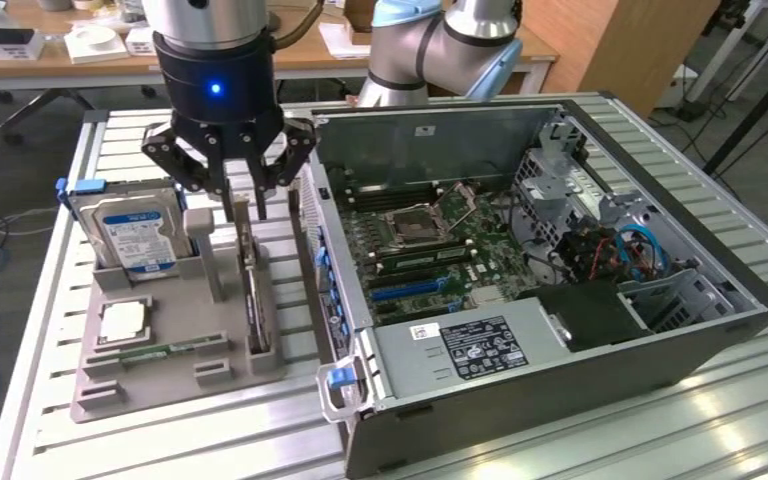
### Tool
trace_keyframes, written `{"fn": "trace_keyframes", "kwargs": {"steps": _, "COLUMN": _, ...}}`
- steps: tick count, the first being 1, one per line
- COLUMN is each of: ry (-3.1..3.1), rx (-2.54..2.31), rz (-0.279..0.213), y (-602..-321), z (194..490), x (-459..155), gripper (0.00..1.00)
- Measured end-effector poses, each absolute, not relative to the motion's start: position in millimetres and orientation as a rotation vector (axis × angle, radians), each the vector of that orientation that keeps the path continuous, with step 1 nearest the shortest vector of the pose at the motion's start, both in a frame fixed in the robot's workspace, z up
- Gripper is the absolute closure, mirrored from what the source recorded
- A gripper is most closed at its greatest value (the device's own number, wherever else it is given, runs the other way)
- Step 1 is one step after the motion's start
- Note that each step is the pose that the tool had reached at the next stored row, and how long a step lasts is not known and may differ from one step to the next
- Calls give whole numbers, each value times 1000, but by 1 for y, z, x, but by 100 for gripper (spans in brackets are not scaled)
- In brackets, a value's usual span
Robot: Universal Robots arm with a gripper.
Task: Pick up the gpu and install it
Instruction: 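Reach for the gpu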
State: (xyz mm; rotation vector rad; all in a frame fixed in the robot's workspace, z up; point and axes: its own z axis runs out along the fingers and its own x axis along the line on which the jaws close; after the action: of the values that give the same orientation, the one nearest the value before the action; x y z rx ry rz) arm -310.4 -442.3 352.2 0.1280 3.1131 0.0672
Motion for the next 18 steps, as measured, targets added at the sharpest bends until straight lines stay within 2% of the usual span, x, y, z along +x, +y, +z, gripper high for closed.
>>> {"fn": "trace_keyframes", "kwargs": {"steps": 18, "ry": 3116, "rx": 92, "rz": 67, "y": -442, "z": 322, "x": -310, "gripper": 64}}
